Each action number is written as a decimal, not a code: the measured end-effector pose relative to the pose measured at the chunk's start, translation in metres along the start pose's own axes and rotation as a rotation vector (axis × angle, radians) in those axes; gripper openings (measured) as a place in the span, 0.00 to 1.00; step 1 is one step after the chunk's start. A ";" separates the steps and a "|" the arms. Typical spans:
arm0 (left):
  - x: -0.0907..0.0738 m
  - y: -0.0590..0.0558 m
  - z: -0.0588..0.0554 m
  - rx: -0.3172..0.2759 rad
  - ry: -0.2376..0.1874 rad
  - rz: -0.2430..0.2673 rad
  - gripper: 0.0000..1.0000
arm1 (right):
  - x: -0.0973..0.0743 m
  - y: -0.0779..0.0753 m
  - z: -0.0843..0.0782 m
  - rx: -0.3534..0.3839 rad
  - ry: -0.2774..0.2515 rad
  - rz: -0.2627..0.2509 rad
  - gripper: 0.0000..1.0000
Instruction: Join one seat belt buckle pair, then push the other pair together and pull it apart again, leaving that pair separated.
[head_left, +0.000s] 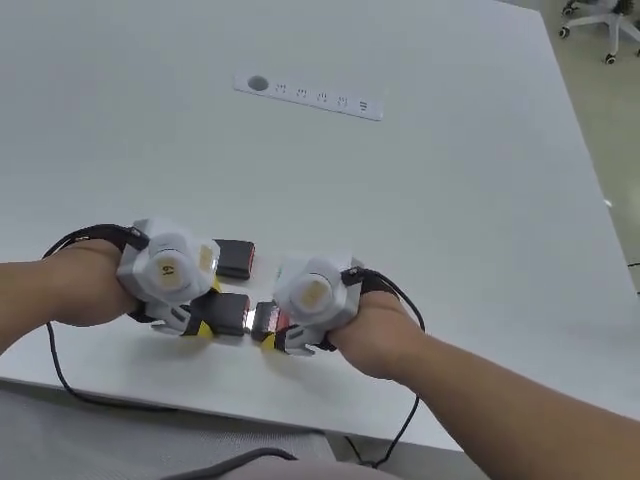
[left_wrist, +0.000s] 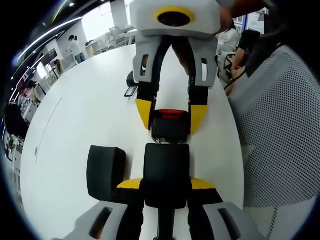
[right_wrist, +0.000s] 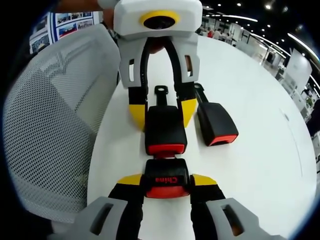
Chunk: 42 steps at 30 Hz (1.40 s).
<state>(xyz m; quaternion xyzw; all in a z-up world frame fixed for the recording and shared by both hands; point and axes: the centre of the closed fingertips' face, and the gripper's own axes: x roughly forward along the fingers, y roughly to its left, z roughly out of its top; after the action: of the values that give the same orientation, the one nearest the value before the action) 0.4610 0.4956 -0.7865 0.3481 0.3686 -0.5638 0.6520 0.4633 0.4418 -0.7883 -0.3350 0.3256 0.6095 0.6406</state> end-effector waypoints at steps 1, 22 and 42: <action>0.000 0.000 0.000 0.001 0.002 0.000 0.34 | 0.000 0.000 0.000 0.002 0.001 -0.001 0.33; -0.027 -0.002 0.021 -0.069 -0.007 0.041 0.37 | -0.018 -0.002 0.017 0.002 -0.037 -0.020 0.33; -0.035 0.059 0.022 -0.054 -0.008 0.104 0.43 | -0.066 -0.067 -0.046 0.060 0.016 -0.144 0.31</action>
<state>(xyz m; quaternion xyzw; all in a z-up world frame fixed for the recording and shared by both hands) 0.5181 0.5007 -0.7431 0.3468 0.3626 -0.5203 0.6911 0.5267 0.3648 -0.7576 -0.3434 0.3238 0.5490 0.6899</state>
